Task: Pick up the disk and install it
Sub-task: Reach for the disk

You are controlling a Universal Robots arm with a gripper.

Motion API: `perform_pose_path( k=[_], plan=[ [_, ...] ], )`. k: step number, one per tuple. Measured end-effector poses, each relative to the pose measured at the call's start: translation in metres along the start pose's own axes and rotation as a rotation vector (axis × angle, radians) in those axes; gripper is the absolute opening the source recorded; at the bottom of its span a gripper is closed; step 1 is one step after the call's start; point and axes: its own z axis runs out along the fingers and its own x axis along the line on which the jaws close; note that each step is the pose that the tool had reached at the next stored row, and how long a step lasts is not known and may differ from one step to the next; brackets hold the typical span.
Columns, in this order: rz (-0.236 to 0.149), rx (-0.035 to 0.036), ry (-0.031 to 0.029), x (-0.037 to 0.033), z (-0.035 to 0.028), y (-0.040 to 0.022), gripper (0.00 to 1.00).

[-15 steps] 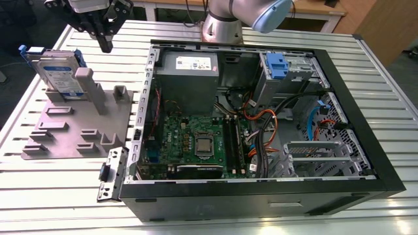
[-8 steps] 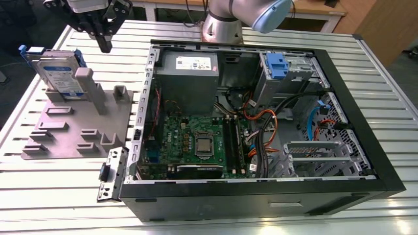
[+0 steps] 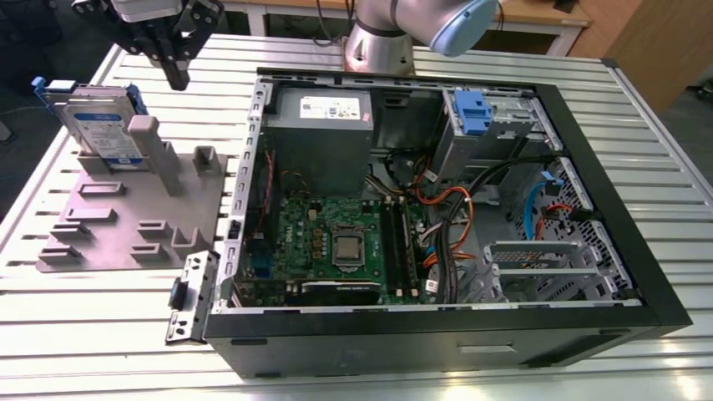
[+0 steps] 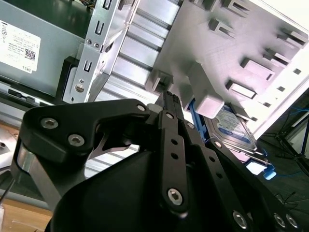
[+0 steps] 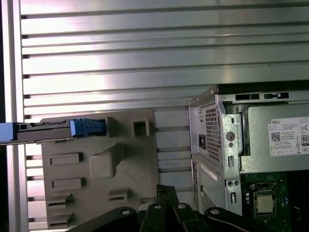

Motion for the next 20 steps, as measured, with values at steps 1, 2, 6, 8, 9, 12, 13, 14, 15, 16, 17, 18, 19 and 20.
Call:
perform_pose_path(
  k=[1, 2, 6, 8, 9, 12, 13, 14, 15, 16, 17, 18, 19, 20],
  plan=[
    [0.0, 0.0, 0.0, 0.0002, 0.0, 0.0, 0.11],
    [0.0, 0.0, 0.0, 0.0005, 0.0, 0.0, 0.11],
    [0.0, -0.0001, 0.0, 0.0014, 0.0002, -0.0001, 0.11],
    [0.0, 0.0, -0.0001, 0.0019, 0.0002, -0.0001, 0.11],
    [0.0, 0.0, 0.0, 0.0021, 0.0002, -0.0002, 0.11],
    [0.0, -0.0001, 0.0, 0.0029, 0.0003, -0.0002, 0.11],
    [0.0, 0.0, 0.0, 0.0031, 0.0003, -0.0002, 0.11],
    [0.0, 0.0, 0.0, 0.0033, 0.0003, -0.0003, 0.11],
    [0.0, 0.0, 0.0, 0.0036, 0.0003, -0.0003, 0.11],
    [0.0, 0.0, 0.0, 0.0038, 0.0003, -0.0003, 0.11],
    [0.0, 0.0, 0.0, 0.004, 0.0004, -0.0003, 0.11],
    [0.0, 0.0, 0.0, 0.0043, 0.0004, -0.0003, 0.11],
    [0.0, 0.0, 0.0, 0.0045, 0.0004, -0.0004, 0.11],
    [0.0, 0.0, 0.0, 0.0048, 0.0004, -0.0004, 0.11]
  ],
)
